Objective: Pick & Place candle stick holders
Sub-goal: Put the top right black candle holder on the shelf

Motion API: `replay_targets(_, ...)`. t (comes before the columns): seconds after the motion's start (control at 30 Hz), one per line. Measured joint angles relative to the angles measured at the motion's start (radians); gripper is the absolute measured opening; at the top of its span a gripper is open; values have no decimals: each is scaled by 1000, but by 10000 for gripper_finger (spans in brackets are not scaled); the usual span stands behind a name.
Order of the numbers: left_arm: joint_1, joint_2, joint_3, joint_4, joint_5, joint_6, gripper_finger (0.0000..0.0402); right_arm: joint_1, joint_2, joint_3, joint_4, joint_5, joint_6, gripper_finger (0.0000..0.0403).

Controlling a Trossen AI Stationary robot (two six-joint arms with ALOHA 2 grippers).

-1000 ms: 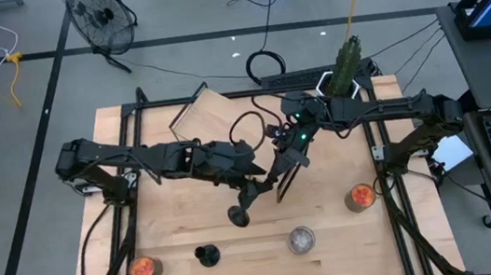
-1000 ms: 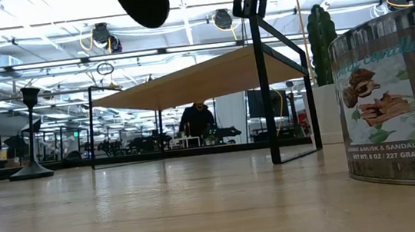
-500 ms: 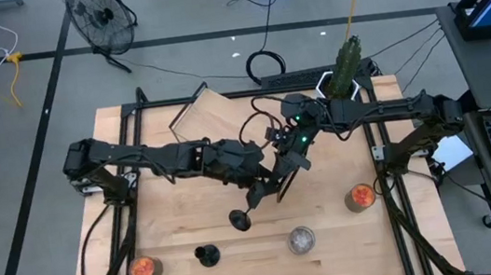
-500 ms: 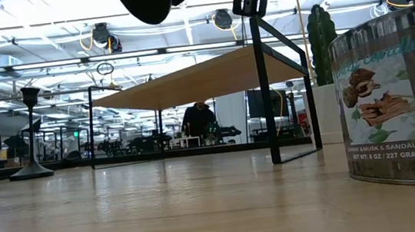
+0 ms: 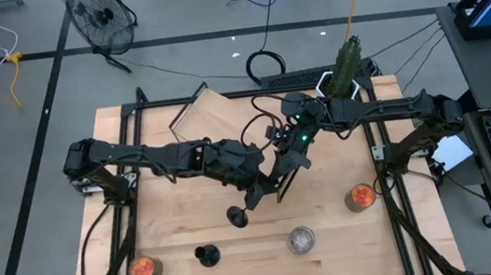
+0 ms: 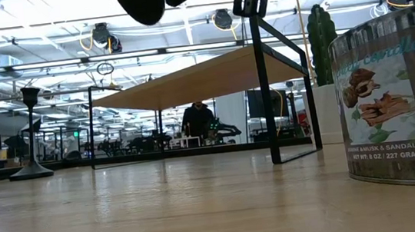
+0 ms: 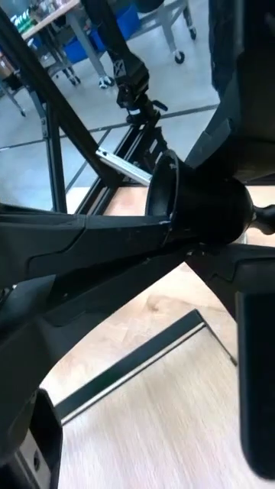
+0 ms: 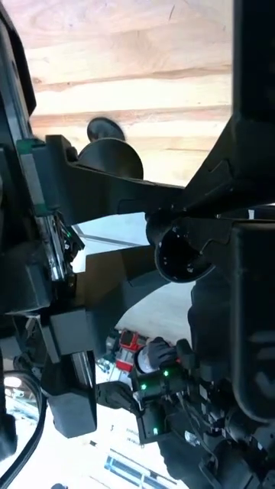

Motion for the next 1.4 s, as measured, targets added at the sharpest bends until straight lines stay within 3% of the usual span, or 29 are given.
replay_targets(0.43, 1, 0, 0, 5, 10, -14, 102, 0, 0, 0, 2, -1, 4, 3)
replay_targets(1.0, 2, 0, 0, 4, -5, -30, 101, 0, 0, 0, 3, -3, 17, 74)
replay_targets(1.4, 3, 1, 0, 8, -22, -29, 101, -9, -16, 0, 0, 2, 29, 84)
